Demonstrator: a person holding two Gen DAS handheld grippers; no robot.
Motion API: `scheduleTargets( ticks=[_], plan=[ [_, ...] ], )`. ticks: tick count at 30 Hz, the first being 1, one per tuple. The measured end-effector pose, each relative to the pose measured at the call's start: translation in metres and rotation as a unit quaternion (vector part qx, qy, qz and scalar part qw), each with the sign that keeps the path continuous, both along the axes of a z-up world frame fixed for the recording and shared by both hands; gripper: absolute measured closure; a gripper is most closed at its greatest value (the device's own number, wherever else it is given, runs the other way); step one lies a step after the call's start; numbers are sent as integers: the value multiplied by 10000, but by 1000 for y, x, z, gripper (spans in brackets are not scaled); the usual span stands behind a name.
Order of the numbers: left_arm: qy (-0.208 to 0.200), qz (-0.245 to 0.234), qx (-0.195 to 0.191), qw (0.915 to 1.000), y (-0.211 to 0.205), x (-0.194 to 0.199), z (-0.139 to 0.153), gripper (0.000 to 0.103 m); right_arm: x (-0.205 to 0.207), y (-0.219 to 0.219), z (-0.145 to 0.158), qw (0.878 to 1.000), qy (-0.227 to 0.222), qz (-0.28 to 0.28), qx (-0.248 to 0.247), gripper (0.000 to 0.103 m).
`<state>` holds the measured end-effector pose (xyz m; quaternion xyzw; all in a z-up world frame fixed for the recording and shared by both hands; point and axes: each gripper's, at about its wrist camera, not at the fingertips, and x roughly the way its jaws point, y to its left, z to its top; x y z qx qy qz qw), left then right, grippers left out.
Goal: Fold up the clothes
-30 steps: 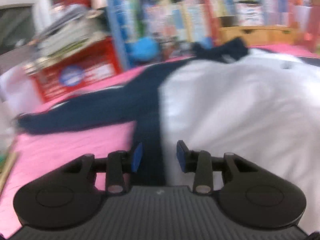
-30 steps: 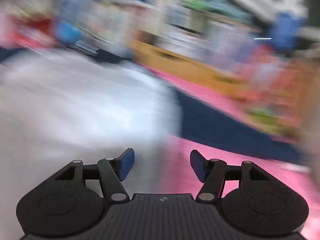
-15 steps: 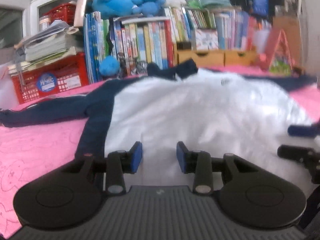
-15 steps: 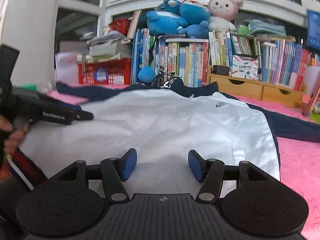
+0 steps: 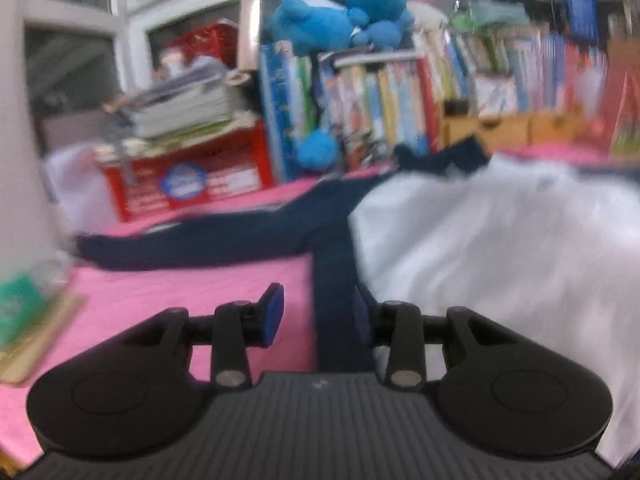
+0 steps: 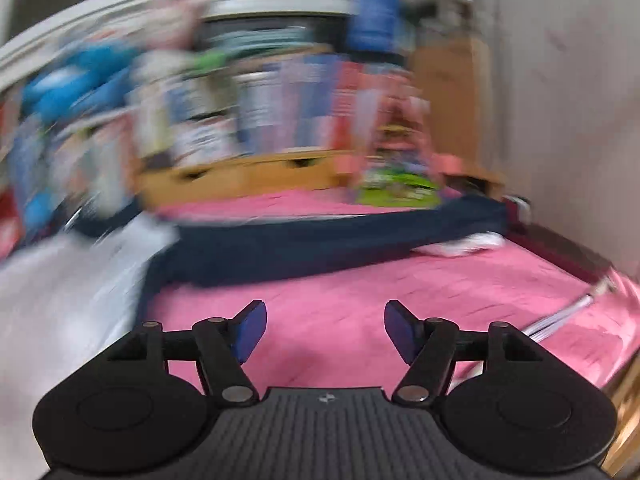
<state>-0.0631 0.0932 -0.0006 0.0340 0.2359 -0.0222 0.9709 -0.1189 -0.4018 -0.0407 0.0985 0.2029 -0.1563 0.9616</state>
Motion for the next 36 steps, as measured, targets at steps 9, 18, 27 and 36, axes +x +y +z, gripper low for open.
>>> scheduleTargets(
  ticks=[9,18,27,36],
  plan=[
    [510,96,-522,9973,-31,70,-25,67,99,-163,-2,9805,-72,-1580,1169,27],
    [907,510,-161,9944,-32,83,-45,63,179,-209,-12,9795,880,-1746,481,97],
    [871,447,-69,9952,-30,86,-45,55,202,-207,-22,9664,1006,-2135,-1018,90],
    [860,269,-282,9955,-24,83,-35,56,156,-131,16,9712,642,-2086,-955,30]
  ],
)
